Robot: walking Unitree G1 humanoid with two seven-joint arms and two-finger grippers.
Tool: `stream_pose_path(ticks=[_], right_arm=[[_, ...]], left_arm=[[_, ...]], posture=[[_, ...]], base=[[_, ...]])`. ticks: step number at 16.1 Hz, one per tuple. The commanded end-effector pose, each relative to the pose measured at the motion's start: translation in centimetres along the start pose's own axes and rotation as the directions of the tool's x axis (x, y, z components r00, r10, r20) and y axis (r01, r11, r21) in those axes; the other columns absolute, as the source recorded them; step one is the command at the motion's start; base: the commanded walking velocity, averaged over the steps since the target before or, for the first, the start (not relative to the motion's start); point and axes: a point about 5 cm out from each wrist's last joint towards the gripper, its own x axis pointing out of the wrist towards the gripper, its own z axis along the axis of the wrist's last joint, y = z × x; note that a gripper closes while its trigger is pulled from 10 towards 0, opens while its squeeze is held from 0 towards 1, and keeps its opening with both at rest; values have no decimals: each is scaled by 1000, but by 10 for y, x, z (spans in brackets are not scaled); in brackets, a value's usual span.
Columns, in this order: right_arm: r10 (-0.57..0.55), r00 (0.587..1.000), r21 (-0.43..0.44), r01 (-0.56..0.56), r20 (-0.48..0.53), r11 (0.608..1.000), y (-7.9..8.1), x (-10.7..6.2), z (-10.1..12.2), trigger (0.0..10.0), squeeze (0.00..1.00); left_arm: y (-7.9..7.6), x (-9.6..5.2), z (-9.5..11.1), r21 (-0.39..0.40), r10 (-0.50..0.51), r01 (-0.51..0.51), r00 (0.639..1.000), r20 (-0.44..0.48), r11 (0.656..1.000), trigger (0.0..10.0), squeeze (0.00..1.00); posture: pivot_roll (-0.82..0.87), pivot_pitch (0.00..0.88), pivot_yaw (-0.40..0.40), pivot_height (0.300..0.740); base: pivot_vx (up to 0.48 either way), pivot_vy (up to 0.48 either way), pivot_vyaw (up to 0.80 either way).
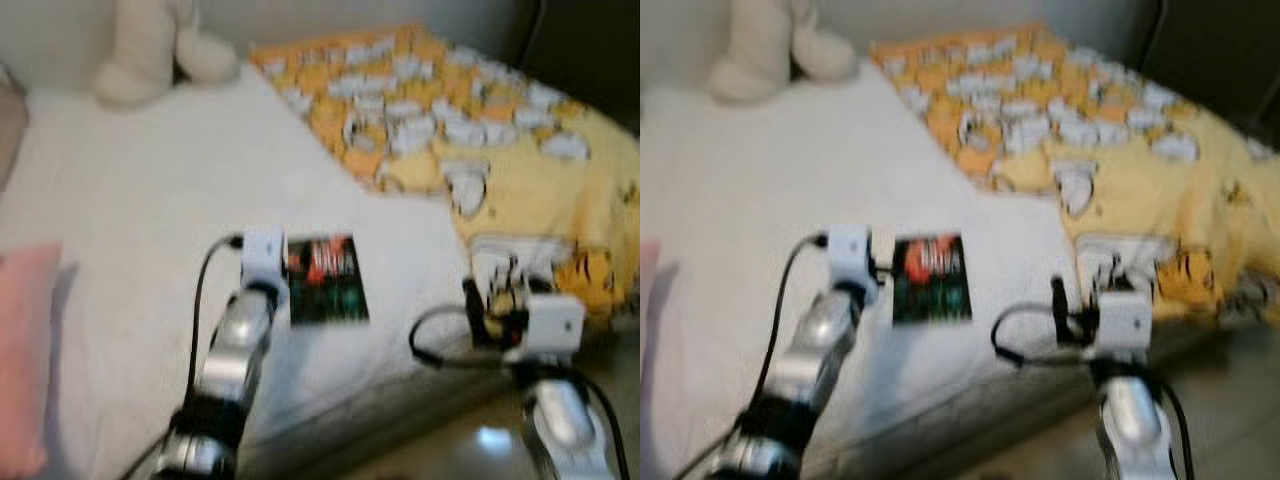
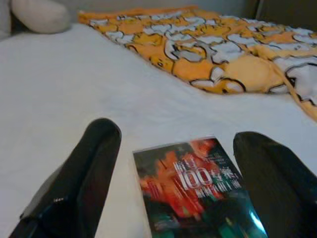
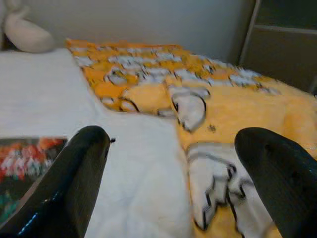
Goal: Clean up the room
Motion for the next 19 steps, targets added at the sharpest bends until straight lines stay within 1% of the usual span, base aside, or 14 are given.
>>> stream_pose_path(ticks=[1, 2, 4, 5, 6, 8, 9, 10, 12, 13, 15, 17, 18, 19], right_arm=[[35, 999, 12, -35, -13, 999, 5, -2, 0, 10000, 0], [37, 999, 11, -37, -15, 999, 4, -2, 0, 10000, 0], [42, 999, 14, -41, -21, 999, 5, -4, 0, 10000, 0], [51, 998, 20, -50, -33, 999, 5, -6, 0, 10000, 0], [56, 998, 20, -55, -39, 998, 5, -6, 0, 10000, 0], [50, 997, 7, -50, -51, 999, -1, -11, 0, 10000, 0], [40, 998, 4, -40, -54, 999, -4, -15, 2, 10000, 0], [36, 997, -3, -36, -63, 999, -6, -23, 5, 10000, 0], [39, 994, 0, -40, -97, 999, -2, -40, 5, 10000, 0], [57, 989, 8, -56, -135, 998, 2, -52, 0, 10000, 0], [68, 986, 11, -67, -155, 998, 3, -58, -2, 10000, 0], [61, 984, 15, -59, -168, 998, 3, -63, 1, 10000, 0], [53, 983, 14, -51, -179, 999, 1, -67, 1, 10000, 0], [50, 981, 12, -49, -186, 999, 1, -69, 2, 10000, 0]], left_arm=[[8, 1, -10, 12, 11, -10, 999, -50, 1000, 10000, 0], [6, 3, -11, 9, 1, -1, 998, -58, 1000, 10000, 0], [-3, 12, -21, -27, -45, 41, 989, -138, 999, 10000, 0], [-9, 17, -29, -57, -72, 61, 974, -213, 996, 10000, 0], [-12, 19, -32, -76, -81, 65, 967, -241, 995, 10000, 0], [-25, 21, -37, -176, -125, 74, 947, -296, 982, 10000, 0], [-32, 22, -38, -214, -155, 92, 941, -300, 972, 10000, 0], [-41, 21, -40, -238, -188, 115, 932, -310, 964, 10000, 0], [-37, 18, -49, -185, -143, 81, 926, -349, 979, 10000, 0], [-31, 13, -58, -92, -82, 49, 916, -393, 995, 10000, 0], [-28, 11, -63, -56, -48, 27, 908, -416, 998, 10000, 0], [-24, 8, -69, -47, -25, 4, 897, -441, 999, 10000, 0], [-22, 4, -76, 3, -1, 3, 883, -469, 1000, 10000, 0], [-22, 1, -80, -13, 11, -19, 876, -482, 1000, 10000, 0]], posture=[[-186, 4, 13, 740], [-186, 4, 13, 740], [-193, 25, 1, 740], [-207, 44, -1, 740], [-207, 44, -1, 740], [-263, 55, -6, 740], [-276, 65, -8, 740], [-298, 100, -12, 740], [-308, 165, -14, 740], [-315, 208, -7, 740], [-320, 225, -5, 740], [-330, 251, -1, 740], [-332, 255, 3, 740], [-344, 260, 7, 740]], base=[[0, 0, 0], [0, 0, 0], [0, 0, 0], [0, 0, 0], [0, 0, 0], [0, 0, 0], [0, 0, 0], [0, 0, 0], [0, 0, 0], [0, 0, 0], [0, 0, 0], [0, 0, 0], [0, 0, 0], [0, 0, 0]])
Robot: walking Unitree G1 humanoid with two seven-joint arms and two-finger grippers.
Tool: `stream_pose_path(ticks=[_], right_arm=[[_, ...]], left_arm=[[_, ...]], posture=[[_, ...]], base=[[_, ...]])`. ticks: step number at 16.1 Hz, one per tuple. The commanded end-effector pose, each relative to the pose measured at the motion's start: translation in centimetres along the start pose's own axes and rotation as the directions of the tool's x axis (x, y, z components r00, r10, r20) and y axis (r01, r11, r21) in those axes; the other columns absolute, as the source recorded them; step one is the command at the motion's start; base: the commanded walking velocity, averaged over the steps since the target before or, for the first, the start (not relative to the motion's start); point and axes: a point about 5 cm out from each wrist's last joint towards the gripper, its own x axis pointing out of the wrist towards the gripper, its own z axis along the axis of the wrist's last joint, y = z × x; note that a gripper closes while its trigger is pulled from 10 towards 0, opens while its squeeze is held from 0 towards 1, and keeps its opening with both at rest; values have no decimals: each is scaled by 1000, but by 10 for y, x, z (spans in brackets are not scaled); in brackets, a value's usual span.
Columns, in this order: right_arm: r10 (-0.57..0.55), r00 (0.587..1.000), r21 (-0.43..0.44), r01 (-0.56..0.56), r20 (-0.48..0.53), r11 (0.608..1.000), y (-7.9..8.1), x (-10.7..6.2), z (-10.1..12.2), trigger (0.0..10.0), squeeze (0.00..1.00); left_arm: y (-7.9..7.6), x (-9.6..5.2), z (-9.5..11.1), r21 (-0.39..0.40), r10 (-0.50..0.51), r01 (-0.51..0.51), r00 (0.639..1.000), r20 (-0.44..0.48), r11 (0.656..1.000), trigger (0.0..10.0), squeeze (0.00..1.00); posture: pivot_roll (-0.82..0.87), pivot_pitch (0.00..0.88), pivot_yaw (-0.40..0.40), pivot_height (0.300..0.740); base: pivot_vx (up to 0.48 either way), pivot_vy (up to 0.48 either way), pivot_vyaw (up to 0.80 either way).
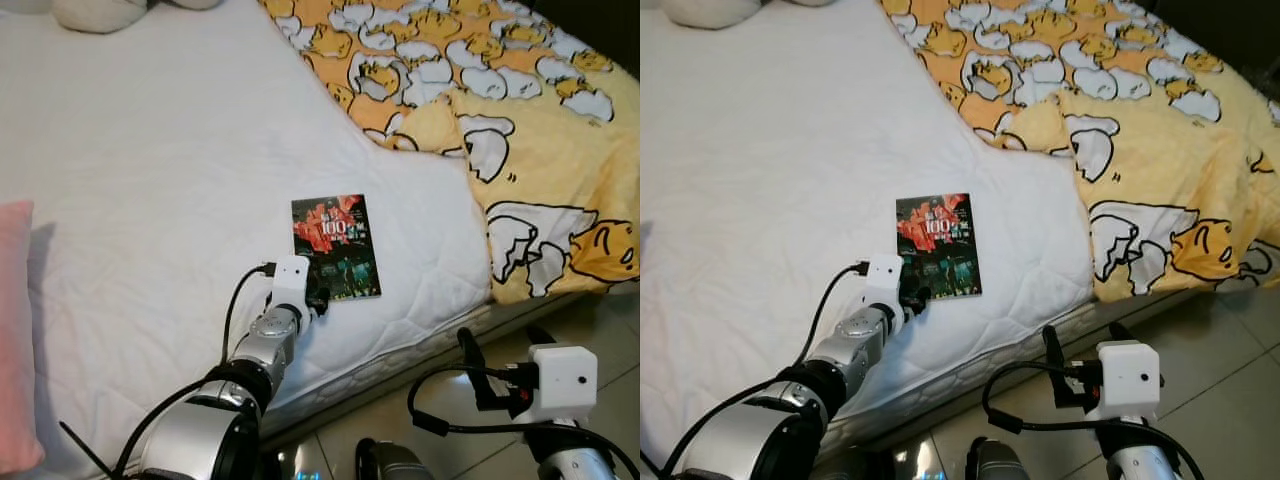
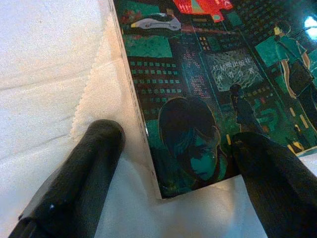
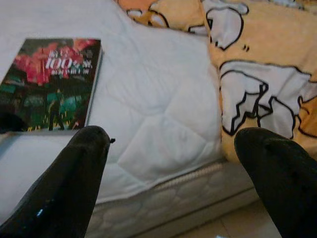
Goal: Clean up the room
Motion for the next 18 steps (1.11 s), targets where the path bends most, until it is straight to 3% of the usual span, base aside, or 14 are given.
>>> stream_pose_path(ticks=[1, 2, 3, 4, 8, 10, 12, 15, 18], right_arm=[[-14, 1000, 5, 15, -14, 1000, -2, -5, 1, 10000, 0], [-18, 1000, 6, 18, -16, 1000, -2, -6, 1, 10000, 0], [-20, 1000, 6, 20, -17, 1000, -2, -6, 1, 10000, 0], [-22, 999, 7, 23, -23, 1000, -2, -7, 1, 10000, 0], [-28, 999, 14, 28, -32, 1000, -2, -5, 0, 10000, 0], [-29, 999, 15, 29, -34, 999, -2, -5, -1, 10000, 0], [-33, 999, 18, 34, -38, 999, -2, -5, -2, 10000, 0], [-35, 999, 17, 36, -38, 999, -3, -3, -3, 10000, 0], [-37, 999, 16, 37, -28, 999, -3, 1, -2, 10000, 0]], left_arm=[[3, -3, -20, -69, 24, -30, 996, -87, 997, 0, 0], [0, -2, -18, -172, -6, -7, 997, -73, 985, 0, 0], [-1, -2, -17, -217, -17, 4, 998, -60, 976, 0, 0], [-4, -2, -14, -374, -57, 39, 998, -37, 927, 0, 0], [-2, -4, -25, -489, -92, 55, 994, -53, 871, 0, 0], [-2, -4, -26, -505, -99, 60, 994, -50, 861, 0, 0], [2, -5, -25, -628, -96, 63, 995, -18, 776, 0, 0], [1, -4, -19, -718, -97, 87, 995, 28, 691, 0, 0], [-8, -2, -9, -743, -142, 167, 985, 98, 648, 0, 0]], posture=[[-349, 261, 5, 740], [-351, 262, 5, 740], [-353, 262, 5, 740], [-353, 258, 6, 740], [-353, 247, 16, 740], [-354, 244, 19, 740], [-357, 219, 22, 740], [-358, 210, 24, 740], [-350, 198, 29, 740]], base=[[0, 0, 0], [0, 0, 0], [0, 0, 0], [0, 0, 0], [0, 0, 0], [0, 0, 0], [0, 0, 0], [0, 0, 0], [0, 0, 0]])
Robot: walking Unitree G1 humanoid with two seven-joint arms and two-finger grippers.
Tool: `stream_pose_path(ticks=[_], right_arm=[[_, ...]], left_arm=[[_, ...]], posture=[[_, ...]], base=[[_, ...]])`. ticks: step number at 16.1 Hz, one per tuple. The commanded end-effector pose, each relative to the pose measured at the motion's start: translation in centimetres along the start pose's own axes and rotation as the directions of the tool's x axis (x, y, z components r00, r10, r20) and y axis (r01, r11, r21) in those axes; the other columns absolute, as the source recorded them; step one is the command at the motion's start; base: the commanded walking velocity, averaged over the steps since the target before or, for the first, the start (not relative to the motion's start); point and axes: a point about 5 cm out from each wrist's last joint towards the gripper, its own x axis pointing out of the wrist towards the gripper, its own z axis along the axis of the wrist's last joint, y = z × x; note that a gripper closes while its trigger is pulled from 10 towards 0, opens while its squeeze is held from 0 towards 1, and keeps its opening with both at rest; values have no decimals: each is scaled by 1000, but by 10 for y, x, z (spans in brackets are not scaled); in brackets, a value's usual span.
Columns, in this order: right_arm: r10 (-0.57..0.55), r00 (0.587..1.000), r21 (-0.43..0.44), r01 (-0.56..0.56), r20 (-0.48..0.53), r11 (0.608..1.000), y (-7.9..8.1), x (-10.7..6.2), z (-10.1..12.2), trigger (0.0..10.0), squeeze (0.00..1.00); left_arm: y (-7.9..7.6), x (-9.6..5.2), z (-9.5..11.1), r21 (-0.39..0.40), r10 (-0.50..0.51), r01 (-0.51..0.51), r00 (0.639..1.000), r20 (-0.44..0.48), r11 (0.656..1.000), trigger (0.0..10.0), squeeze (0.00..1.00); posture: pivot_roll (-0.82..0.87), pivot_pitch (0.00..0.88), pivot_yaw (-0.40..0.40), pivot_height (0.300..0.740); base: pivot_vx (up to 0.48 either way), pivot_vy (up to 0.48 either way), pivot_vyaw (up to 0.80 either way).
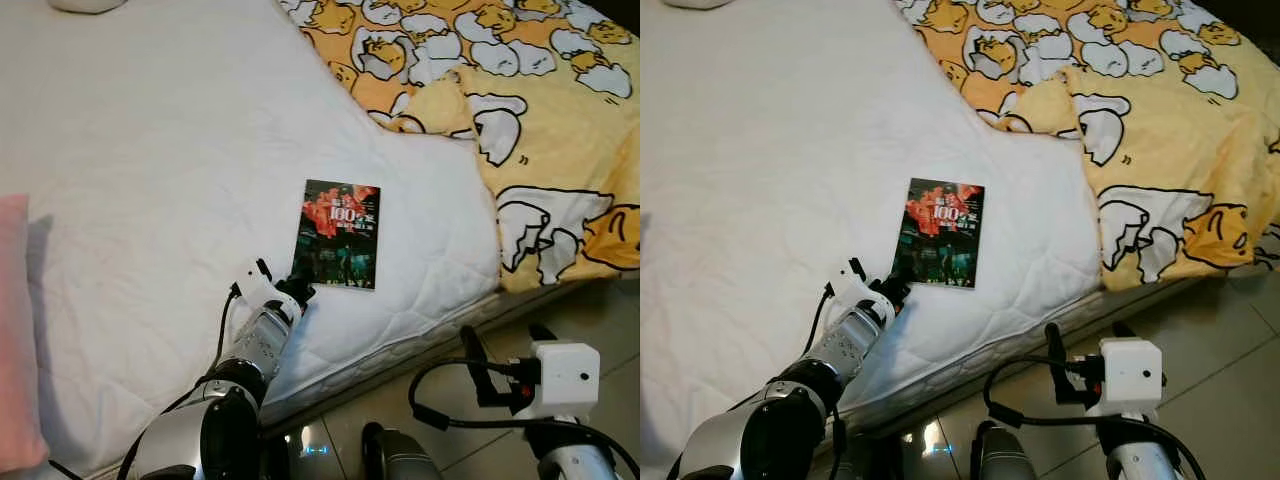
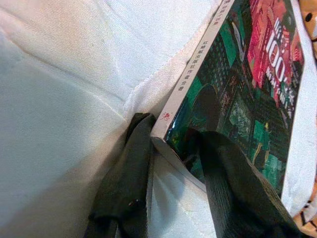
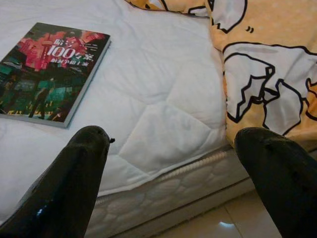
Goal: Clean up the room
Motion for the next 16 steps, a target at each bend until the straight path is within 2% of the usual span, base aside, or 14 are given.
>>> stream_pose_path(ticks=[1, 3, 6, 7, 8, 9, 12, 13, 15, 16], right_arm=[[-10, 1000, 5, 10, -24, 1000, -2, 0, -6, 10000, 0], [-5, 1000, 18, 6, -15, 1000, -1, 8, -6, 10000, 0], [-20, 1000, 73, 19, 10, 997, -3, 24, -3, 10000, 0], [-21, 1000, 93, 19, 14, 995, -4, 31, -4, 10000, 0], [-11, 1000, 98, 9, 20, 995, -1, 41, -6, 10000, 0], [-12, 1000, 113, 9, 28, 994, 0, 51, -6, 10000, 0], [1, 998, 143, -9, 59, 990, 3, 78, -1, 10000, 0], [-7, 997, 166, -6, 77, 986, -2, 90, 2, 10000, 0], [-10, 998, 190, -3, 66, 982, -1, 102, 2, 10000, 0], [21, 997, 185, -34, 68, 982, 4, 106, 1, 10000, 0]], left_arm=[[-6, 0, -19, -45, -23, 20, 998, -66, 999, 0, 0], [-9, 1, -12, -30, -61, 60, 997, -49, 998, 0, 0], [-15, 2, 13, 136, -149, 145, 989, 22, 980, 0, 0], [-18, 0, 27, 251, -197, 174, 978, 72, 952, 0, 0], [-19, -4, 43, 405, -246, 182, 963, 113, 896, 0, 0], [-20, -10, 56, 506, -285, 179, 948, 142, 844, 0, 0], [-22, -26, 97, 648, -294, 51, 916, 272, 760, 0, 0], [-25, -40, 118, 697, -308, -43, 876, 370, 716, 0, 0], [-15, -50, 117, 685, -250, -138, 865, 435, 715, 0, 0], [-16, -53, 105, 704, -245, -158, 866, 435, 692, 0, 0]], posture=[[-339, 184, 34, 740], [-313, 155, 38, 740], [-275, 113, 46, 740], [-251, 88, 51, 740], [-211, 41, 52, 740], [-183, 15, 54, 740], [-111, 0, 65, 740], [-97, 0, 60, 740], [-64, 0, 42, 740], [-38, 0, 24, 740]], base=[[0, 0, 0], [0, 0, 0], [0, 0, 0], [0, 0, 0], [0, 0, 0], [0, 0, 0], [0, 0, 0], [0, 0, 0], [0, 0, 691], [0, 0, 600]])
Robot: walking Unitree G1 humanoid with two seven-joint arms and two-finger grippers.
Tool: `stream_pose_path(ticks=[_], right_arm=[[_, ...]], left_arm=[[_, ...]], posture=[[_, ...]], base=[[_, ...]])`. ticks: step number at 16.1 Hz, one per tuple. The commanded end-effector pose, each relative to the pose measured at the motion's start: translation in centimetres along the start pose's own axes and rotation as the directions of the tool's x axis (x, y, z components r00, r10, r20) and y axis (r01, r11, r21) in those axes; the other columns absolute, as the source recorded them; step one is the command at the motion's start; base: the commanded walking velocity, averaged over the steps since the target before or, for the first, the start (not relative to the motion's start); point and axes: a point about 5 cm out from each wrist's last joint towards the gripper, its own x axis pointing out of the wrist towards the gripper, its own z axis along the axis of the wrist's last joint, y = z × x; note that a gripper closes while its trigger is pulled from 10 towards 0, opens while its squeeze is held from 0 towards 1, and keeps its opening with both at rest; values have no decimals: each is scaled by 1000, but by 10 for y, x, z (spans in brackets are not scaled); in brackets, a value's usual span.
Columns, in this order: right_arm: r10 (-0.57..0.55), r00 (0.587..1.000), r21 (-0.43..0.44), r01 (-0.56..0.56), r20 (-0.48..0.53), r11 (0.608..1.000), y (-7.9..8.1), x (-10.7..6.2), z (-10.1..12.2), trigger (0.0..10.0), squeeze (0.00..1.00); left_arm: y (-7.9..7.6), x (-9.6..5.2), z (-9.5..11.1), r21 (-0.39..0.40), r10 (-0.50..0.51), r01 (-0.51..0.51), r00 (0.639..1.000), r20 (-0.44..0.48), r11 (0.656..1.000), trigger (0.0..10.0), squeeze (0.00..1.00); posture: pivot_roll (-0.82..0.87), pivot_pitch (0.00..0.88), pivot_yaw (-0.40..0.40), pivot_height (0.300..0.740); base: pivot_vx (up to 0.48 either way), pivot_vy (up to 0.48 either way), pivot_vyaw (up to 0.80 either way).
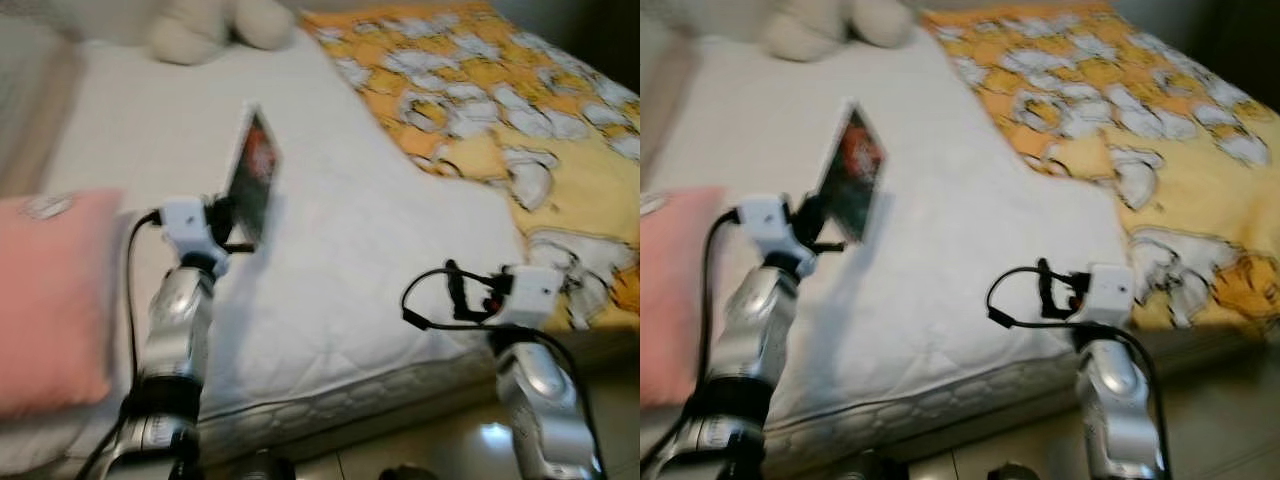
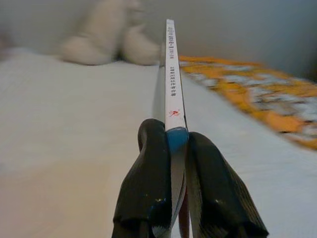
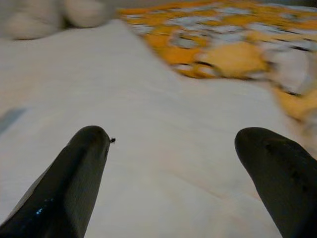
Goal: Clean up the room
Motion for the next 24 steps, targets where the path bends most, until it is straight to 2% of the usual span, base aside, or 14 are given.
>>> stream_pose_path(ticks=[1, 2, 4, 5, 8, 10, 16, 19, 23, 24], right_arm=[[21, 1000, 4, -21, -3, 1000, 3, 1, -2, 10000, 0], [46, 999, -1, -46, -4, 999, 6, 5, -4, 10000, 0], [70, 998, -6, -70, -5, 998, 8, 9, -4, 10000, 0], [104, 995, -12, -104, -4, 995, 9, 15, -3, 10000, 0], [111, 994, -10, -111, 0, 994, 9, 20, -4, 10000, 0], [123, 992, -36, -123, -4, 992, 13, 19, -5, 10000, 0], [127, 992, -35, -128, -9, 991, 19, 18, -12, 10000, 0], [141, 990, -39, -141, -7, 989, 22, 20, -11, 10000, 0], [184, 983, -37, -184, -11, 982, 30, 17, -13, 10000, 0], [206, 978, -43, -207, -18, 977, 33, 12, -14, 10000, 0]], left_arm=[[-13, 0, 1, 28, -27, 27, 1000, 15, 999, 0, 0], [-20, -4, 3, 73, -56, 54, 998, 28, 996, 0, 0], [-24, -5, 3, 123, -71, 68, 997, 18, 990, 0, 0], [-25, -10, -1, 154, -69, 71, 997, -15, 986, 0, 0], [-26, -15, -10, 183, -56, 66, 996, -62, 981, 0, 0], [-22, -12, -7, 215, -44, 54, 998, -50, 975, 0, 0], [-24, -1, -1, 191, -4, 11, 999, -40, 981, 0, 0], [-34, 3, -2, 201, -43, 53, 998, -52, 978, 0, 0], [-40, 19, 4, 151, -76, 88, 994, -84, 985, 0, 0], [-44, 26, 8, 139, -80, 92, 993, -89, 986, 10000, 0]], posture=[[-37, 0, 22, 740], [-32, 0, 15, 740], [-24, 0, 9, 740], [-18, 0, 5, 740], [-20, 0, -3, 740], [-26, 0, 0, 740], [-31, 0, 3, 740], [-31, 0, 2, 740], [-33, 0, 5, 740], [-41, 0, 7, 740]], base=[[0, 0, 600], [0, 0, 594], [0, 0, 566], [0, 0, 544], [0, 0, 531], [0, 0, 500], [394, 0, 0], [480, 0, 0], [0, 0, 0], [0, 0, 0]])
